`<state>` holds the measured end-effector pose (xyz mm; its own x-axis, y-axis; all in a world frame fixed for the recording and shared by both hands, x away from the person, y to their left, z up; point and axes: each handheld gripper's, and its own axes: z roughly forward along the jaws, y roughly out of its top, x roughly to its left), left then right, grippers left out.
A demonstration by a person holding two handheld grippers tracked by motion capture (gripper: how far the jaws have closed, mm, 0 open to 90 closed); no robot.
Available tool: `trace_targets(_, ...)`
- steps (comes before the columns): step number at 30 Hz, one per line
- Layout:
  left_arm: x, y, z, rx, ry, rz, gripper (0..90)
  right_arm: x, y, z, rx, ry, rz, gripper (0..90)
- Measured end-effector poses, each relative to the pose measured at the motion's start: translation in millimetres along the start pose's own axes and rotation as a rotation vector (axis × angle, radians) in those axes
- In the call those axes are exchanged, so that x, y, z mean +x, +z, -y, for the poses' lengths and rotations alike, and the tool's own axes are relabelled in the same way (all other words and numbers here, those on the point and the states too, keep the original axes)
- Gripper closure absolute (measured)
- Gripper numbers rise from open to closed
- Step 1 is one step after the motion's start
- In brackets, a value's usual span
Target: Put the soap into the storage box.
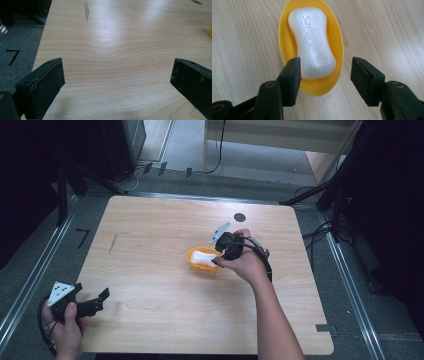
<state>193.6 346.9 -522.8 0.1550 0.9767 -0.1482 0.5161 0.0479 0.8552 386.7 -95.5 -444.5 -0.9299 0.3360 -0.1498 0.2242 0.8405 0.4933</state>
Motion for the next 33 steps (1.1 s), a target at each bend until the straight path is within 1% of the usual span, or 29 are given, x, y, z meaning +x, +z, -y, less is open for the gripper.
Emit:
trace_targets(5,-0.1,0.0,0.0,0.0,0.002,-0.001,0.0,0.4,-5.3,10.9,-0.004,0.024,0.007,42.6)
trace_targets(10,-0.2,0.0,0.0,0.0,0.002,-0.001,0.0,0.0,-9.4,19.6,-0.016,0.032,0.01,42.4)
trace_targets(15,-0.1,0.0,0.0,0.001,0.004,-0.001,0.0,0.0,-12.6,29.6,-0.014,0.049,0.012,42.4)
trace_targets(22,-0.2,-0.1,0.0,0.002,0.007,-0.002,0.0,0.8,-14.1,44.8,-0.009,0.068,0.016,42.4)
trace_targets(24,-0.2,-0.1,0.0,0.002,0.007,-0.002,0.0,1.8,-14.6,48.9,-0.007,0.082,0.013,42.4)
trace_targets(26,-0.2,-0.2,0.0,0.002,0.007,-0.002,0.0,1.8,-14.9,52.9,-0.011,0.075,0.012,42.3)
trace_targets(33,-0.2,-0.2,0.0,0.002,0.007,-0.002,0.0,6.8,-14.9,67.0,-0.003,0.098,0.015,41.4)
